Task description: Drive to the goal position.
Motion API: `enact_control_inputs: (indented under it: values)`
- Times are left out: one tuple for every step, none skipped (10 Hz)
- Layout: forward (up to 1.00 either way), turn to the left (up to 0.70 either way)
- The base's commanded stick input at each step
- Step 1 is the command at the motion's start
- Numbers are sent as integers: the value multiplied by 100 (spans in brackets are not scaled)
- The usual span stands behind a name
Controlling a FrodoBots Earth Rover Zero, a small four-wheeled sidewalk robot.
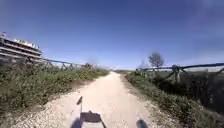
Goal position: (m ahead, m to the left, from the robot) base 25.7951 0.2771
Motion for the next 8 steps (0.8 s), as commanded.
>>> enact_control_inputs:
  values:
    - [50, 0]
    - [50, 0]
    - [50, -19]
    - [50, -50]
    - [50, -50]
    - [50, -32]
    - [50, -12]
    - [50, 0]
